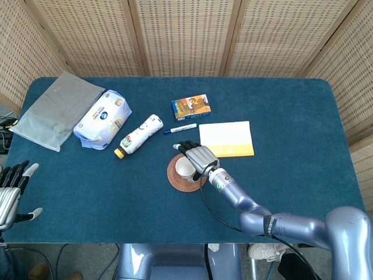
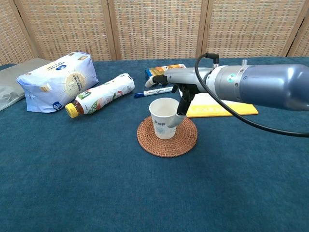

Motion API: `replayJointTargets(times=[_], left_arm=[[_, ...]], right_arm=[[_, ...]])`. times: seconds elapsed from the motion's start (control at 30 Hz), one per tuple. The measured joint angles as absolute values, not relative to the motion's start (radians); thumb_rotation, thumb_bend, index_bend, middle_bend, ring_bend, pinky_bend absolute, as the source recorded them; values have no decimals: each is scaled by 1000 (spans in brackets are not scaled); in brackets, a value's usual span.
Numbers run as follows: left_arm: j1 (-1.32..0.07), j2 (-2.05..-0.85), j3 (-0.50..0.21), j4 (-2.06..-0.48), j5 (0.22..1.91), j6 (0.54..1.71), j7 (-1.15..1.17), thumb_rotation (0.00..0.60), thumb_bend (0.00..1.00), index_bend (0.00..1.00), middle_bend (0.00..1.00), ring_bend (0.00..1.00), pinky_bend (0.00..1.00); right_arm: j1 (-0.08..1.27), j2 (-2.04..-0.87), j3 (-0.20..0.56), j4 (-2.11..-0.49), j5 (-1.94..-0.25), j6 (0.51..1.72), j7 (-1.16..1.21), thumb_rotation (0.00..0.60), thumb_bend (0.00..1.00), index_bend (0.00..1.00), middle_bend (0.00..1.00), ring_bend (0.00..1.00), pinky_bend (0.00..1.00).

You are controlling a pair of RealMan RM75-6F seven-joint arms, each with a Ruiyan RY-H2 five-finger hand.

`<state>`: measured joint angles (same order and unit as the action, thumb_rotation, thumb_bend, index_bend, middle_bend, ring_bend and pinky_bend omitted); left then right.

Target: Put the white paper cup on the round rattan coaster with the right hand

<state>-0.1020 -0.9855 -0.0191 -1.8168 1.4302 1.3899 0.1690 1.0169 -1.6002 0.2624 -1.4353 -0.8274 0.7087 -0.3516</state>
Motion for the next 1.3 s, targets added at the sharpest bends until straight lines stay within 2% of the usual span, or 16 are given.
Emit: replayJointTargets(times=[0.23, 0.33, 0.53, 0.7, 0.87, 1.17, 1.3], left_arm=[[-95, -980, -15, -1815, 1445, 1405, 152, 600, 0, 0, 0, 0, 0], [-88, -976, -13, -1814, 1454, 1421, 137, 600, 0, 0, 0, 0, 0], [-77, -971, -8, -1811, 1473, 1443, 122, 600, 0, 0, 0, 0, 0], [-70, -978, -6, -1816, 1482, 1460, 149, 600, 0, 0, 0, 0, 0], [-64, -998, -1, -1825, 1495, 1473, 209, 600, 0, 0, 0, 0, 0], [-56, -1026, 9, -1836, 1522, 1494, 267, 600, 0, 0, 0, 0, 0], [-51, -1023, 8, -1836, 1527, 1503, 255, 600, 0, 0, 0, 0, 0]], right_arm=[[1016, -1545, 256, -1548, -827, 765, -387, 600, 0, 41, 3, 0, 83], [992, -1481, 241, -1629, -856, 815, -404, 600, 0, 42, 2, 0, 53], [879, -1332, 173, -1723, -1054, 953, -385, 600, 0, 45, 0, 0, 3], [715, -1258, 88, -1673, -1274, 1140, -253, 600, 0, 21, 0, 0, 0], [580, -1209, 20, -1605, -1330, 1254, -184, 600, 0, 0, 0, 0, 0], [391, -1208, -43, -1492, -1438, 1495, -150, 600, 0, 0, 0, 0, 0], [336, -1221, -53, -1447, -1480, 1544, -106, 600, 0, 0, 0, 0, 0]])
